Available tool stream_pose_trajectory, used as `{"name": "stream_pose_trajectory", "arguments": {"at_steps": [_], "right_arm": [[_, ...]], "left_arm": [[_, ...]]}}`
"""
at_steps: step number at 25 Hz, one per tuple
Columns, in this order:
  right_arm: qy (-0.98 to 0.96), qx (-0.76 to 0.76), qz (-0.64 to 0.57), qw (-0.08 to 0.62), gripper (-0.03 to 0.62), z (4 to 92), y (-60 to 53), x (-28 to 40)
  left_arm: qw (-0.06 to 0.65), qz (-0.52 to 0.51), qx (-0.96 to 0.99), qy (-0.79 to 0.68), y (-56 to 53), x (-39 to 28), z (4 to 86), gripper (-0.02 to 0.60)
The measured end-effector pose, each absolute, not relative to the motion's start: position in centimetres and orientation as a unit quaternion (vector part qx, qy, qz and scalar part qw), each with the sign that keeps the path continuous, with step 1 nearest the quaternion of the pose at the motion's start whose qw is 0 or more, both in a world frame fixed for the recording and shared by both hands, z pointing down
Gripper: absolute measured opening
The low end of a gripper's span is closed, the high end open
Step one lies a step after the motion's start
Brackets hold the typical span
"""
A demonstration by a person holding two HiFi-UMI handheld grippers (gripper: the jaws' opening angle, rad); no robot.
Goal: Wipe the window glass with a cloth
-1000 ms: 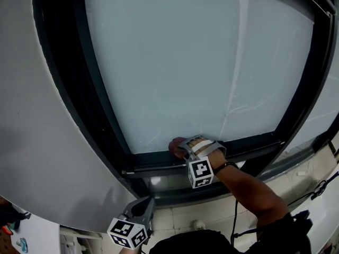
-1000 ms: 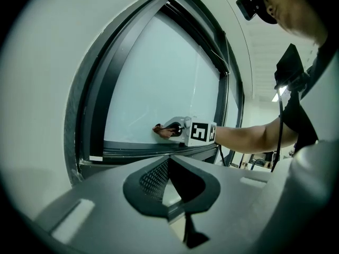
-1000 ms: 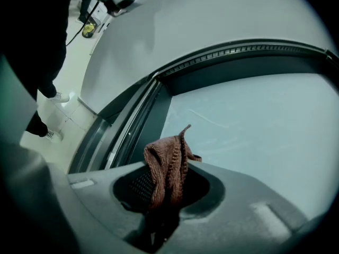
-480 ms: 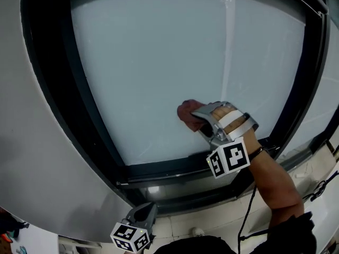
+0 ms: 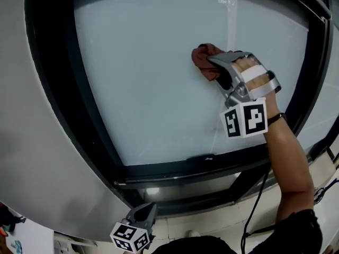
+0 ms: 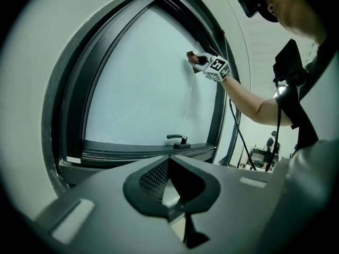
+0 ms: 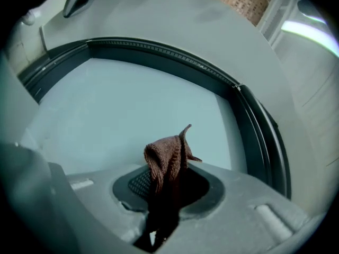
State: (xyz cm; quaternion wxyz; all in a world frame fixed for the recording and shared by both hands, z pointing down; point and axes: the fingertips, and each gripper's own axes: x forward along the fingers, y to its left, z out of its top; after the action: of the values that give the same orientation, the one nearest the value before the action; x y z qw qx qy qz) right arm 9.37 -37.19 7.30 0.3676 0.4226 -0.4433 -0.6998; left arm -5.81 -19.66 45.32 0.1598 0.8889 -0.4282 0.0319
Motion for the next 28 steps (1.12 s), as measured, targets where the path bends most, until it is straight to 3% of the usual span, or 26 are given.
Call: {"name": "stream_pose_trajectory", "arguments": {"at_steps": [14,28], "right_arm": [[-0.433,0.426,-0.723,0.328,0.076,6.2,-39.3,8.9],[-0.465,0.409,-0.717,0.318,0.075,11.5,-39.2,8.9]], "left_arm": [[0.153,0.022,0.894,-0.420,-21.3,-2.4,44.9,0.017],[0.161,0.034,0.897,-0.410,-22.2,-0.3,45.7,0.017]]}}
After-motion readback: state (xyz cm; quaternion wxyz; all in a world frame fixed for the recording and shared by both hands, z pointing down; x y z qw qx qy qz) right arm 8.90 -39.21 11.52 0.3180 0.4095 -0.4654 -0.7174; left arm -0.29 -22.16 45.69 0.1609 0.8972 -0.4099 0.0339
